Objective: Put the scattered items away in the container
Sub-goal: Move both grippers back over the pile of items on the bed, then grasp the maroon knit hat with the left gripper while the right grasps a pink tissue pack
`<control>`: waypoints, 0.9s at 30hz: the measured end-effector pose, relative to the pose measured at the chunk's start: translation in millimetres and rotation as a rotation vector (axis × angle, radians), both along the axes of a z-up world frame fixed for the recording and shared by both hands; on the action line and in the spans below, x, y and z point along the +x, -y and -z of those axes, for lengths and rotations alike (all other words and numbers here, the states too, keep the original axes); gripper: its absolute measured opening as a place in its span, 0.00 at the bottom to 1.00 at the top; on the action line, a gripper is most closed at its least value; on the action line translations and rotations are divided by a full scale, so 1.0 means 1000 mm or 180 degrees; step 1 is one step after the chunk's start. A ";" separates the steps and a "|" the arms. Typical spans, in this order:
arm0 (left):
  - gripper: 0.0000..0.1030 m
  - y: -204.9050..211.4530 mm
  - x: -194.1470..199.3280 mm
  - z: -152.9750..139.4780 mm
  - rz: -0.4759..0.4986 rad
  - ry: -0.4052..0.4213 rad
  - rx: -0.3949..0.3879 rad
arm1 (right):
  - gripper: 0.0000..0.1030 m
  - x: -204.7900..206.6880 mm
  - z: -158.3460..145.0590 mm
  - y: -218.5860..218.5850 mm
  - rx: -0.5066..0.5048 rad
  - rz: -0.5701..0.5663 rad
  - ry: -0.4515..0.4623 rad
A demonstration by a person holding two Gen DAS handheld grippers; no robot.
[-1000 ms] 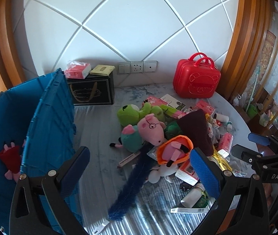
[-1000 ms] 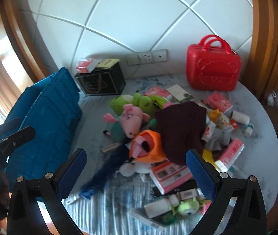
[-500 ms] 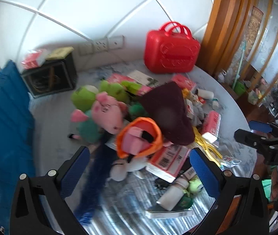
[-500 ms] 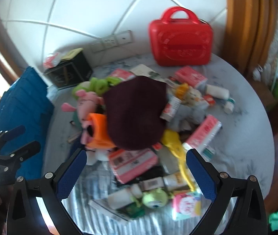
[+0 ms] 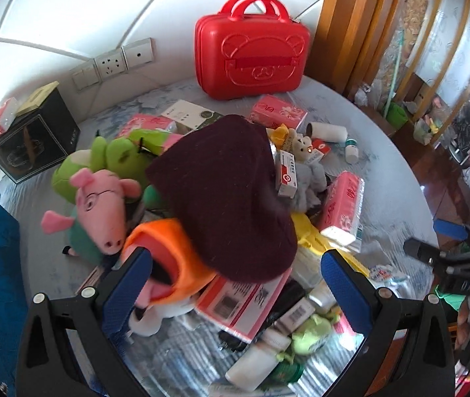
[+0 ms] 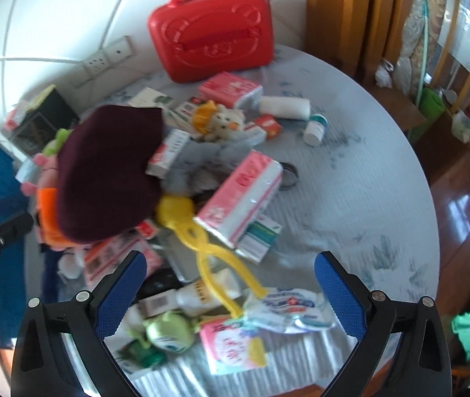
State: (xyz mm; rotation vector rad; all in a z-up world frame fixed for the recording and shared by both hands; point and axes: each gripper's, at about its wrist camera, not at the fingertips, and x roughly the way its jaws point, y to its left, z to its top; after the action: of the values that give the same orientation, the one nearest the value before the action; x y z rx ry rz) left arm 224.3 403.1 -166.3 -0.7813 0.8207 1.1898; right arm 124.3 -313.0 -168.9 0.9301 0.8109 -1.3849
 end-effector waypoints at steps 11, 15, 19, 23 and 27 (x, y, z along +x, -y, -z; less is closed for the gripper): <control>1.00 -0.067 0.031 0.051 -0.0426 -0.0580 -0.0154 | 1.00 -0.022 0.057 0.040 0.0205 0.0270 0.0144; 0.94 -0.080 0.045 0.068 -0.0322 -0.0800 -0.0195 | 1.00 -0.022 0.074 0.057 0.0246 0.0326 0.0240; 0.79 -0.088 0.051 0.078 -0.0229 -0.0809 -0.0287 | 1.00 -0.017 0.091 0.073 0.0278 0.0371 0.0275; 0.78 -0.085 0.047 0.079 -0.0242 -0.0805 -0.0271 | 1.00 -0.012 0.107 0.085 0.0352 0.0456 0.0243; 0.57 -0.083 0.047 0.077 -0.0190 -0.0672 -0.0281 | 1.00 -0.006 0.117 0.093 0.0401 0.0481 0.0104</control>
State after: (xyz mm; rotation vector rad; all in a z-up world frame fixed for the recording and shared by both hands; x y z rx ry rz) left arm 271.6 485.8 -243.5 -0.7647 1.0354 1.3115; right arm 118.3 -405.9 -286.3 1.1283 0.8241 -1.4575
